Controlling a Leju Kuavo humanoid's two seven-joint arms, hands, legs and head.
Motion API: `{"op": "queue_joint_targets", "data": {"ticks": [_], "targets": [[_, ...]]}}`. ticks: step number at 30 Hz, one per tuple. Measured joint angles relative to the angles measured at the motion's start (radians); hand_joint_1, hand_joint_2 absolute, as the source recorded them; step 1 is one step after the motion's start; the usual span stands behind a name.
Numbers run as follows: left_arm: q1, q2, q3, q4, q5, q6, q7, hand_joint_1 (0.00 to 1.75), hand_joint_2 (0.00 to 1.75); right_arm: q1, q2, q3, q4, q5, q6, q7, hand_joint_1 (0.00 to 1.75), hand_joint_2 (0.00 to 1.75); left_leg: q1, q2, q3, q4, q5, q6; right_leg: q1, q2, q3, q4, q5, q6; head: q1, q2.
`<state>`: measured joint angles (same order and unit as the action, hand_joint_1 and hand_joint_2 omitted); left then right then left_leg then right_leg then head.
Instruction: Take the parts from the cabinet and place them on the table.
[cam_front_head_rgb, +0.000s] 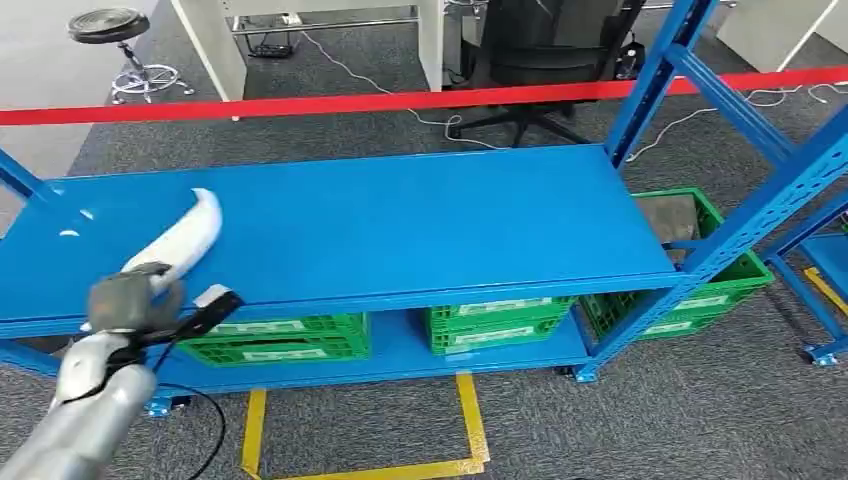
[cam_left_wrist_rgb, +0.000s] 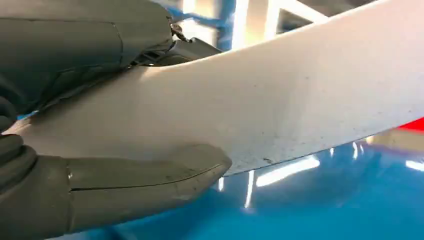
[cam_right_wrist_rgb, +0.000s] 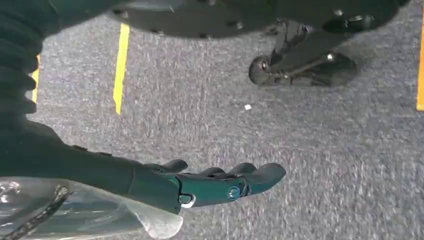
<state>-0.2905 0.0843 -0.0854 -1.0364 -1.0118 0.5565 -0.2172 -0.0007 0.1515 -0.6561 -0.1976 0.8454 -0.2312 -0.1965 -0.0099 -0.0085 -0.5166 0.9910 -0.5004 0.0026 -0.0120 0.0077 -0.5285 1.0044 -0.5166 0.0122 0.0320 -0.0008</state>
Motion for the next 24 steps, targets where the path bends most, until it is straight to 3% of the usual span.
{"op": "queue_joint_targets", "data": {"ticks": [2,4,9,13,14,15,16,18,19,20,21,22,24], "targets": [[0.083,0.011,0.038,-0.129,0.078,-0.009,-0.058,1.75,1.75,0.000,0.003,0.000,0.000,0.000,-0.001,0.000,0.00,1.75,0.000,0.000,0.000,0.000,-0.001,0.000,0.000,0.000,0.000,0.000,-0.001,0.000,0.000,0.000],[0.148,0.014,0.063,-0.222,0.091,-0.015,-0.074,1.75,1.75,-0.001,0.004,0.000,0.000,0.000,-0.001,0.000,0.00,1.75,0.000,0.000,0.000,0.000,-0.001,0.000,0.000,-0.001,-0.001,0.000,-0.001,0.000,0.000,0.000],[0.236,0.017,0.101,-0.357,0.141,0.000,-0.117,1.75,1.75,-0.002,0.008,0.000,0.000,0.000,-0.001,0.000,0.00,1.75,0.000,-0.001,-0.001,0.000,-0.001,0.000,0.000,-0.001,0.000,-0.001,-0.001,0.000,0.000,0.000],[0.305,0.007,0.127,-0.472,0.226,0.032,-0.184,1.75,1.75,-0.002,0.016,0.000,0.001,0.000,-0.005,0.006,0.00,1.75,-0.004,0.000,-0.003,0.009,-0.002,0.017,-0.005,0.000,0.002,-0.009,0.009,0.014,-0.001,0.000],[0.319,0.003,0.135,-0.502,0.237,0.040,-0.195,1.75,1.75,-0.003,0.017,0.000,0.001,0.000,-0.005,0.007,0.00,1.75,-0.002,0.000,-0.001,-0.005,0.006,0.023,-0.002,0.000,0.005,-0.013,0.012,0.019,-0.001,0.000],[0.331,-0.004,0.139,-0.528,0.247,0.046,-0.206,1.75,1.75,-0.003,0.016,0.000,0.001,0.002,-0.006,0.008,0.00,1.75,0.009,0.007,0.007,-0.023,0.018,0.026,-0.001,0.000,-0.006,-0.006,-0.004,0.019,0.000,0.000],[0.341,-0.009,0.143,-0.549,0.258,0.055,-0.218,1.75,1.75,-0.004,0.016,0.000,0.001,0.003,-0.006,0.008,0.00,1.75,0.009,0.006,0.009,-0.033,0.023,0.031,0.003,-0.001,-0.020,0.027,-0.034,0.020,0.003,0.000],[0.363,-0.022,0.152,-0.584,0.282,0.061,-0.241,1.75,1.75,-0.007,0.016,0.000,0.001,0.003,-0.007,0.010,0.00,1.75,0.010,0.007,0.004,-0.030,0.025,0.033,0.002,-0.001,-0.086,0.184,-0.112,0.025,0.005,0.000],[0.373,-0.027,0.156,-0.597,0.293,0.062,-0.251,1.75,1.75,-0.006,0.016,0.000,0.001,0.003,-0.008,0.010,0.00,1.75,0.009,0.009,0.002,-0.029,0.025,0.033,0.002,-0.001,-0.119,0.256,-0.140,0.027,0.006,0.000],[0.381,-0.033,0.157,-0.607,0.302,0.063,-0.265,1.75,1.75,-0.005,0.016,0.000,0.001,0.003,-0.009,0.013,0.00,1.75,0.009,0.009,0.001,-0.028,0.025,0.033,0.002,-0.001,-0.139,0.298,-0.141,0.030,0.005,0.000],[0.387,-0.040,0.157,-0.615,0.309,0.065,-0.274,1.75,1.75,-0.003,0.016,-0.001,0.001,0.003,-0.010,0.013,0.00,1.75,0.010,0.008,0.001,-0.026,0.025,0.032,0.001,-0.001,-0.133,0.286,-0.116,0.031,0.006,0.000],[0.390,-0.047,0.157,-0.623,0.314,0.068,-0.282,1.75,1.75,-0.003,0.016,-0.001,0.001,0.002,-0.011,0.014,0.00,1.75,0.011,0.007,0.001,-0.023,0.023,0.030,0.000,-0.002,-0.105,0.228,-0.072,0.032,0.005,0.000],[0.391,-0.059,0.157,-0.635,0.322,0.076,-0.295,1.75,1.75,-0.004,0.015,-0.001,0.001,0.000,-0.013,0.014,0.00,1.75,0.015,0.006,-0.001,-0.008,0.014,0.016,-0.004,-0.003,-0.017,0.046,0.016,0.034,0.006,0.000]]}}
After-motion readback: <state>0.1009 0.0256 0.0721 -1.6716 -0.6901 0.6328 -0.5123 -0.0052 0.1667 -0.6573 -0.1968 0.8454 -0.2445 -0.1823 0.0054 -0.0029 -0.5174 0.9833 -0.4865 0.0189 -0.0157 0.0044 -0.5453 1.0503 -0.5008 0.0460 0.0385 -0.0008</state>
